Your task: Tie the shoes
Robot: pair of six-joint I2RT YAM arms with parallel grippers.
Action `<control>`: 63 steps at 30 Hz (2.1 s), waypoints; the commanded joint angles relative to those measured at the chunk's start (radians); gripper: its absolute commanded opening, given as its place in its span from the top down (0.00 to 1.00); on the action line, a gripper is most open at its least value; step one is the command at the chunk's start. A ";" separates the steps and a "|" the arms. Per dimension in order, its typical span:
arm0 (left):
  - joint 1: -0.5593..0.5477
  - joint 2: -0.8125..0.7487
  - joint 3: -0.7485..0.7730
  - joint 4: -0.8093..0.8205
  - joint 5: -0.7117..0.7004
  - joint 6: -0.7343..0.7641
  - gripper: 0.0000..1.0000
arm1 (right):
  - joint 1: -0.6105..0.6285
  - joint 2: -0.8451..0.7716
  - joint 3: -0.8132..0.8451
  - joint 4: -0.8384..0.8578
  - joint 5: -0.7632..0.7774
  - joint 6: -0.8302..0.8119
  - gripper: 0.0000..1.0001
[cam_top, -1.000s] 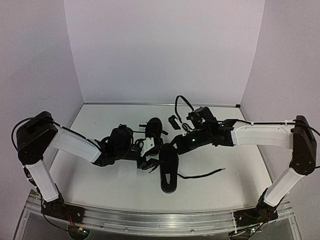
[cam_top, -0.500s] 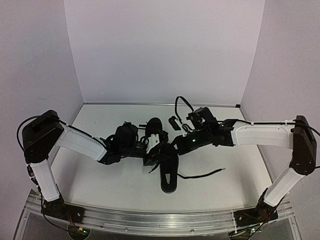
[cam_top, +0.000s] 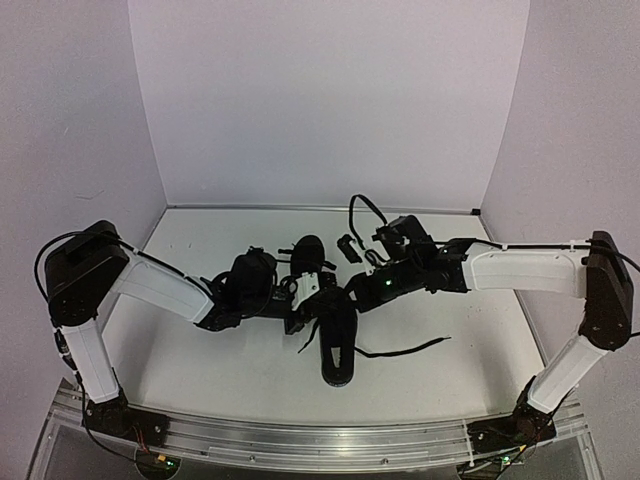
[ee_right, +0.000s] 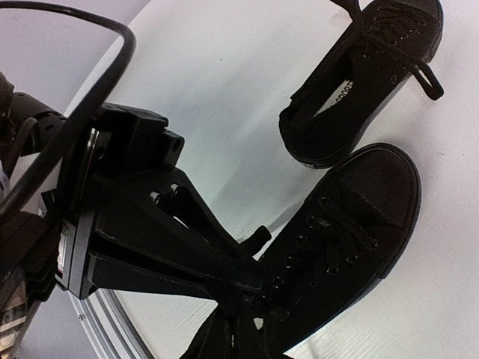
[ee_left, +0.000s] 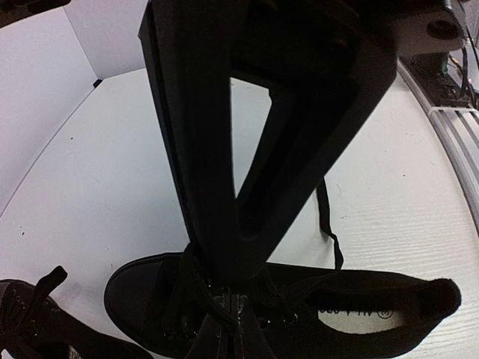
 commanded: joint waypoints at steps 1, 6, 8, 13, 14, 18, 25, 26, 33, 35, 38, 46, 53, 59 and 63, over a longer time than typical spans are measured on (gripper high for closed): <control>0.005 -0.063 -0.004 -0.011 -0.019 0.012 1.00 | -0.001 -0.009 0.008 0.002 0.012 -0.022 0.86; 0.007 -0.077 0.013 -0.040 -0.024 0.013 1.00 | -0.001 0.024 -0.003 0.031 -0.011 -0.031 0.69; 0.008 -0.080 0.014 -0.044 -0.034 0.016 1.00 | -0.001 0.036 -0.007 0.044 -0.024 -0.029 0.68; 0.015 -0.091 0.011 -0.050 -0.041 0.016 1.00 | -0.001 0.049 -0.015 0.064 -0.049 -0.032 0.67; 0.017 -0.094 0.009 -0.048 -0.042 0.015 1.00 | -0.001 0.052 -0.016 0.066 -0.049 -0.033 0.69; 0.023 -0.102 0.003 -0.041 -0.037 0.009 1.00 | 0.000 0.065 -0.018 0.070 -0.042 -0.035 0.79; 0.033 -0.099 -0.025 -0.042 -0.038 0.023 1.00 | -0.001 0.049 -0.009 0.070 -0.017 -0.025 1.00; 0.034 -0.093 -0.032 -0.043 -0.040 0.029 1.00 | -0.001 0.039 -0.011 0.069 -0.010 -0.023 1.00; 0.028 -0.025 -0.009 -0.141 -0.037 0.084 0.99 | 0.000 -0.019 -0.030 0.060 0.026 -0.007 1.00; 0.021 -0.025 -0.005 -0.139 -0.036 0.082 0.92 | 0.000 -0.018 -0.034 0.060 0.024 -0.007 1.00; 0.013 -0.035 0.003 -0.136 -0.025 0.067 0.72 | 0.000 -0.010 -0.032 0.060 0.018 -0.008 1.00; 0.010 -0.081 -0.034 -0.033 -0.040 0.004 0.39 | -0.001 -0.006 -0.030 0.059 0.004 -0.012 1.00; 0.010 -0.029 -0.009 0.078 0.033 -0.102 0.31 | 0.000 -0.003 -0.028 0.059 0.014 -0.009 1.00; 0.002 0.016 0.028 0.100 0.078 -0.134 0.45 | -0.001 -0.004 -0.028 0.057 0.029 -0.003 1.00; -0.008 0.039 0.047 0.093 0.089 -0.153 0.53 | -0.001 -0.002 -0.027 0.057 0.030 -0.002 1.00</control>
